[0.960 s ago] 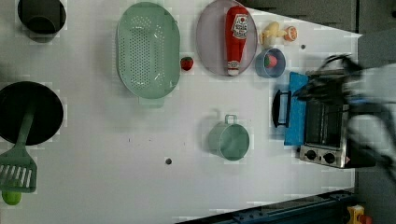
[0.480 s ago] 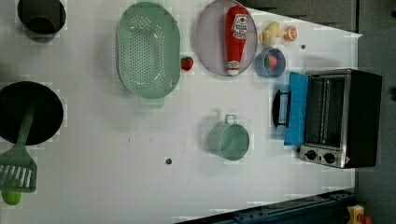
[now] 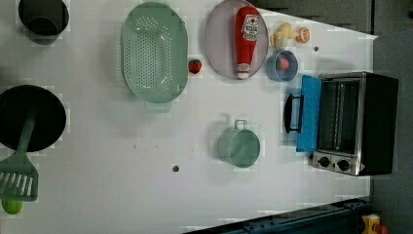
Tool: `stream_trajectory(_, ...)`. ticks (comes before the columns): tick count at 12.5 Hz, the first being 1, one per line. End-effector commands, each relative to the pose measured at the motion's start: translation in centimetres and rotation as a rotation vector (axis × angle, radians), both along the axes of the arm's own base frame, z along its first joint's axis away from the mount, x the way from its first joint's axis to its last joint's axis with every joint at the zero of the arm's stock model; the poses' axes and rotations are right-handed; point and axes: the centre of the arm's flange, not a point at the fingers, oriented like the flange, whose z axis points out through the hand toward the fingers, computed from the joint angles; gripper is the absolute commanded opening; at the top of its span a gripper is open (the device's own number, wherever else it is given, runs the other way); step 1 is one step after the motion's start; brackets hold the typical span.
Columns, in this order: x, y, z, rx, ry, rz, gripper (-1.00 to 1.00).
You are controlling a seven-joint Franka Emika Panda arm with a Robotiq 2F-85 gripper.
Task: Flap open oven.
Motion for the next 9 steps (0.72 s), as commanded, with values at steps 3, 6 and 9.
stream_trajectory(3,1.55,1.84,-3.05,-0.008,0.050,-0.084,-0.65)
stream_trajectory(6,1.69,1.85,-3.35,-0.010,0.055,-0.085,-0.65)
stream_trajectory(9,1.71,1.85,-3.40,-0.010,0.056,-0.085,-0.65)
